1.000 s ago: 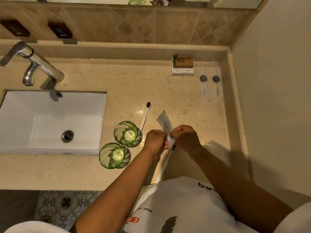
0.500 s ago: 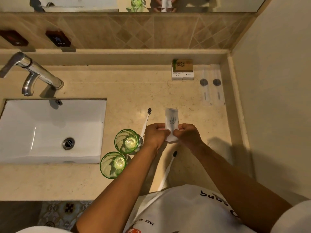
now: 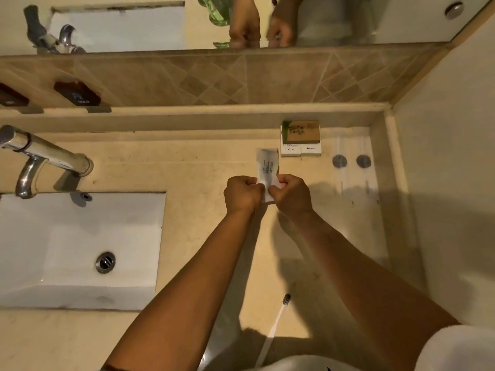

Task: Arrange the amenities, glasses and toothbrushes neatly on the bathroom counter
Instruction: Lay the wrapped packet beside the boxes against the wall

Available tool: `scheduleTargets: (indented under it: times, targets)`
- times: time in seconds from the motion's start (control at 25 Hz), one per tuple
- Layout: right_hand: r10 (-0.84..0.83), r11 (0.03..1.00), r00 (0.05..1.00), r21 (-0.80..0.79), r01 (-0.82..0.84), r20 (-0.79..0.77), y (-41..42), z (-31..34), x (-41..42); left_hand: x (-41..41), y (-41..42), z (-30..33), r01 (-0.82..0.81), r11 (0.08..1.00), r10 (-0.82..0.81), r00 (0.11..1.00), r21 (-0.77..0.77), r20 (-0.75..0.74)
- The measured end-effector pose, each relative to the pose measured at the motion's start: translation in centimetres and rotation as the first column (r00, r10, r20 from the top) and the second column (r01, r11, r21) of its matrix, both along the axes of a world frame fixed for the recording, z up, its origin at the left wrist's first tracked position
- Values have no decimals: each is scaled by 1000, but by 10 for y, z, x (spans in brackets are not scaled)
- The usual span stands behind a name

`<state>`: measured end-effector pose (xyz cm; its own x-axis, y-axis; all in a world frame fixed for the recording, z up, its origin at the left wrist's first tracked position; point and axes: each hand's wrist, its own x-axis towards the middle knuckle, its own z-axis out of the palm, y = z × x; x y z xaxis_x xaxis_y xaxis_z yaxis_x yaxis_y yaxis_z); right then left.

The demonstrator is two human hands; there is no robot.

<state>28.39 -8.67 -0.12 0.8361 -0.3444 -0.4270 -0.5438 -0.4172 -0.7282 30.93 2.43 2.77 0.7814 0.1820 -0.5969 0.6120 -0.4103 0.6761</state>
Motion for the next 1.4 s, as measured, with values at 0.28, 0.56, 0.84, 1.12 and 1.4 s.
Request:
scheduleTargets:
  times: [0.28, 0.56, 0.84, 1.12, 1.4]
  targets:
    - [-15, 999, 1000, -41, 14, -8, -2, -23, 39, 32, -4, -15, 190, 969, -216, 963, 160, 160]
    - [86, 990, 995, -121, -78, 57, 3, -26, 36, 33, 8, -36, 300, 880, -395, 893, 368, 217]
    - [288, 880, 945, -431, -198, 154, 4, -24, 24, 32, 31, -48, 468, 691, -702, 616, 550, 358]
    - [364, 870, 925, -395, -296, 107, 8, -30, 40, 45, 34, -55, 555, 564, -807, 528, 612, 265]
    - [346, 875, 934, -390, -288, 87, 7, -29, 56, 59, 29, -61, 532, 596, -782, 552, 601, 287]
